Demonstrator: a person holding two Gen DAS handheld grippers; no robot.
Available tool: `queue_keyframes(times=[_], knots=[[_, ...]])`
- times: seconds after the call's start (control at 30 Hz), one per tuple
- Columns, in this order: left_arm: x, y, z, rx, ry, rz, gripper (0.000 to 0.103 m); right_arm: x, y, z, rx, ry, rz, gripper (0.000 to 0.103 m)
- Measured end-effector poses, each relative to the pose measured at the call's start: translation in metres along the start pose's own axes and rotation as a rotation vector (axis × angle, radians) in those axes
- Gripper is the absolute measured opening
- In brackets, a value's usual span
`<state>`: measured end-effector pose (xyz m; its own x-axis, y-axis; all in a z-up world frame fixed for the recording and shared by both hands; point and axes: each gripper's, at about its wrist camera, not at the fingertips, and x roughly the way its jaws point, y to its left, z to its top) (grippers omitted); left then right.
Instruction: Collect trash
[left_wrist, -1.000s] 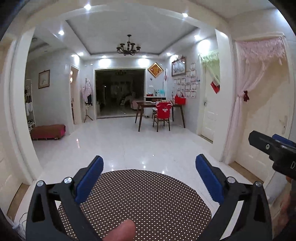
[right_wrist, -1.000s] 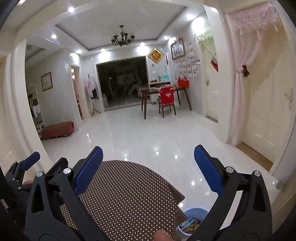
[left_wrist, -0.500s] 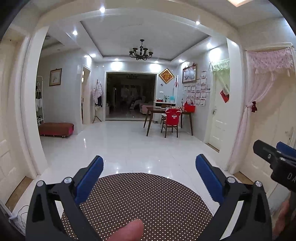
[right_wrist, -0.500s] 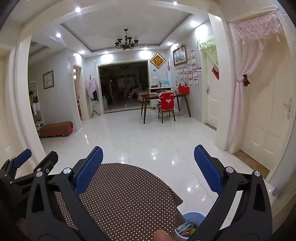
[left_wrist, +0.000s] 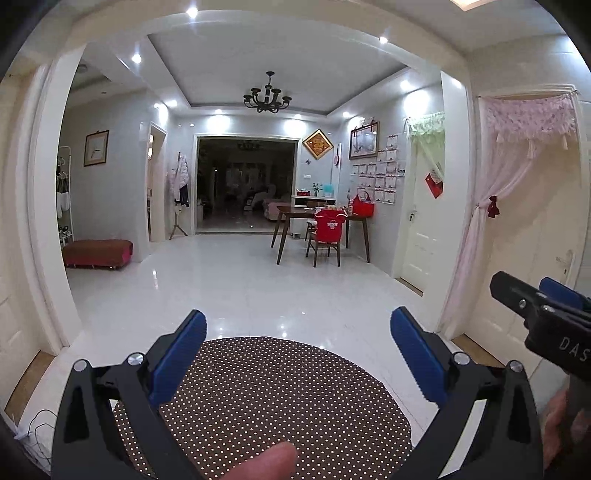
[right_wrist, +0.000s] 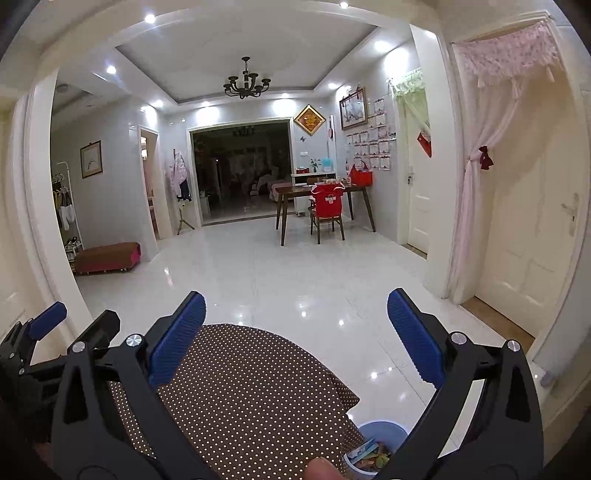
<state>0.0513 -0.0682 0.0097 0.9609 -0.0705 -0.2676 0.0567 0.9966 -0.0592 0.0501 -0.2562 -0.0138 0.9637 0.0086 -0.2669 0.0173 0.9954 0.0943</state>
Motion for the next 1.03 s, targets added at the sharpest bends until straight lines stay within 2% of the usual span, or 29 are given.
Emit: queue_keyframes(times=[0.43,1.03], knots=[[0.004,-0.01,-0.007,0.009,0.005,-0.021,0.098,-0.001,0.002,-0.008,0.014,0.015,-0.012,0.097],[0.007,-0.012,-0.006,-0.004,0.001,-0.03,0.098,0.003,0.001,-0.003,0.021,0.033,-0.011,0.097]])
